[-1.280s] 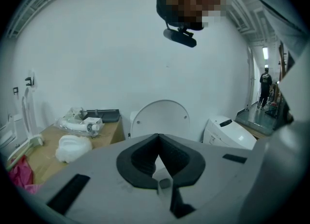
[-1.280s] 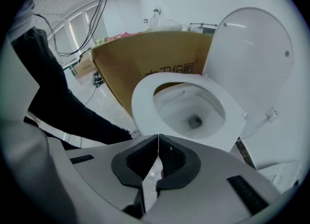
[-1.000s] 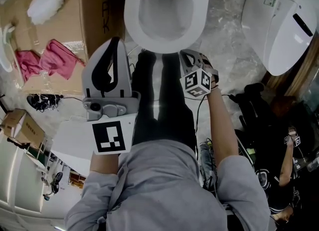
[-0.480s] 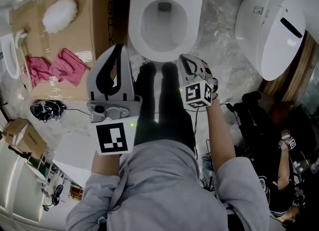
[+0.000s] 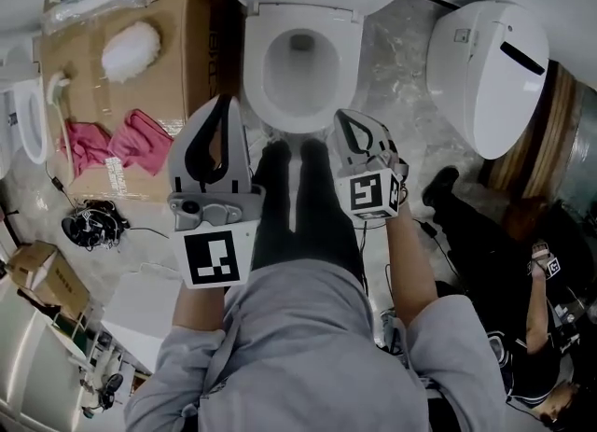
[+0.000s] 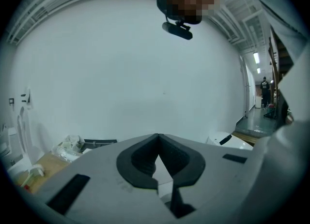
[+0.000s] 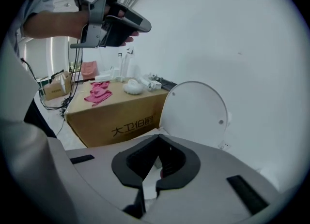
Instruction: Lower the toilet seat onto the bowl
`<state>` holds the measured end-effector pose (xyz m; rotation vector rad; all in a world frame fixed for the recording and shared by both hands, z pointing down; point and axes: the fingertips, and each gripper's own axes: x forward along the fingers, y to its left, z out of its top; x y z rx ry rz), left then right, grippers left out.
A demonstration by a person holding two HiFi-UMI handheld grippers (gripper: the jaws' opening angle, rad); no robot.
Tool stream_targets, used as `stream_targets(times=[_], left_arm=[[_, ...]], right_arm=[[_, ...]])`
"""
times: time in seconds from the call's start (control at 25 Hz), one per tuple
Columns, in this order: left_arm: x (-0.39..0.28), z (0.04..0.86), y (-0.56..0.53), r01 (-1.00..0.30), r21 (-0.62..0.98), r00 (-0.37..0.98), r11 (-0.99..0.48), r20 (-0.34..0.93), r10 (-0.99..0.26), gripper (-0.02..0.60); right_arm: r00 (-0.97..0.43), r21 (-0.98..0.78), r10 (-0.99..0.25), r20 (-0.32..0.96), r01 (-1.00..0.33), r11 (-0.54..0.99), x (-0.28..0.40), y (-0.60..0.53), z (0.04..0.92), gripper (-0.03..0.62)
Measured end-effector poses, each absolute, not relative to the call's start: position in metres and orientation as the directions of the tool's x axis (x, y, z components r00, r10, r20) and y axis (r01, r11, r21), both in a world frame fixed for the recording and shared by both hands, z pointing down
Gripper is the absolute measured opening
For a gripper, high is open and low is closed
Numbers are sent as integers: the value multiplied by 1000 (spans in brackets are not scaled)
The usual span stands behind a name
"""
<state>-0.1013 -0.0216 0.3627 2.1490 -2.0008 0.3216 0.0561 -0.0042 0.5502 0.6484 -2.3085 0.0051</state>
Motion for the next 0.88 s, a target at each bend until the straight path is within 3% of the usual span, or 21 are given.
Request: stream_targets(times=[0.88], left_arm=[[-87, 272, -30, -995, -21, 88, -93, 176, -980, -2]], right_arm=[[-670, 234, -673, 314, -632, 739, 53, -55, 331, 0]])
